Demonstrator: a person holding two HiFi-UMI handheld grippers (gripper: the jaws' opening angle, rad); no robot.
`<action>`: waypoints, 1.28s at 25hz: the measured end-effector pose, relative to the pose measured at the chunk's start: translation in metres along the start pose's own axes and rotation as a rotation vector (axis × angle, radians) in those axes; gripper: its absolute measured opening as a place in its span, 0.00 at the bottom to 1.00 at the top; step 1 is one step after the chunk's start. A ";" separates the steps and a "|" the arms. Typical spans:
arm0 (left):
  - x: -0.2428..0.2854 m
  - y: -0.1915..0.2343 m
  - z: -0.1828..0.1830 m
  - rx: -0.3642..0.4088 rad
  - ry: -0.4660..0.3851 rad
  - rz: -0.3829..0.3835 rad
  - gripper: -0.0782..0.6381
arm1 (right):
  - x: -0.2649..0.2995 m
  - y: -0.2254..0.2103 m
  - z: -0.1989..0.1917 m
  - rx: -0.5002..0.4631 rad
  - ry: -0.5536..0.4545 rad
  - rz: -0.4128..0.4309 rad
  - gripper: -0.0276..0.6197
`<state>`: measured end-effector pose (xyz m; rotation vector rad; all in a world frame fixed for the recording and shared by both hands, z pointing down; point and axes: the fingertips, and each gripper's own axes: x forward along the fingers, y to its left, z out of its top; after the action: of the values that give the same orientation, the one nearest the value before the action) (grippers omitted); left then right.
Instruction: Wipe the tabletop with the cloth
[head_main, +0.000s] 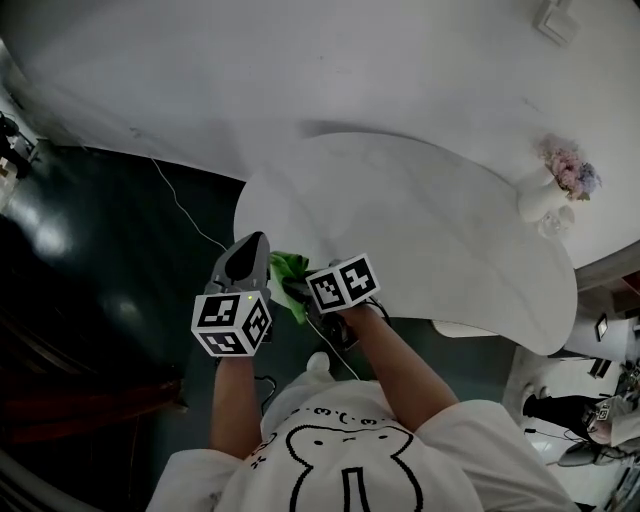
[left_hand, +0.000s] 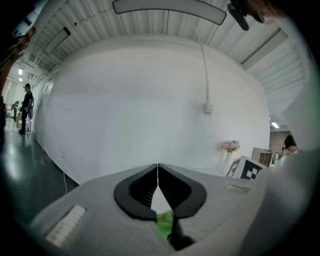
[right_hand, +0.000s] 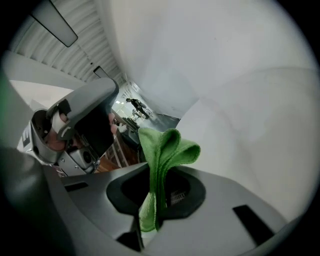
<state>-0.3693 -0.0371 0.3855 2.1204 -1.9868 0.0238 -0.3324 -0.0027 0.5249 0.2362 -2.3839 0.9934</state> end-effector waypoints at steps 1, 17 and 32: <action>0.002 -0.004 0.003 0.002 -0.007 -0.002 0.13 | -0.008 -0.002 0.003 -0.005 -0.013 -0.005 0.11; 0.026 -0.074 0.071 0.081 -0.118 -0.060 0.13 | -0.132 -0.015 0.047 -0.082 -0.224 -0.063 0.11; 0.043 -0.154 0.114 0.178 -0.212 -0.125 0.13 | -0.274 -0.028 0.088 -0.223 -0.507 -0.196 0.11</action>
<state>-0.2309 -0.0918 0.2576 2.4491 -2.0279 -0.0501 -0.1290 -0.0964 0.3420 0.6922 -2.8260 0.6195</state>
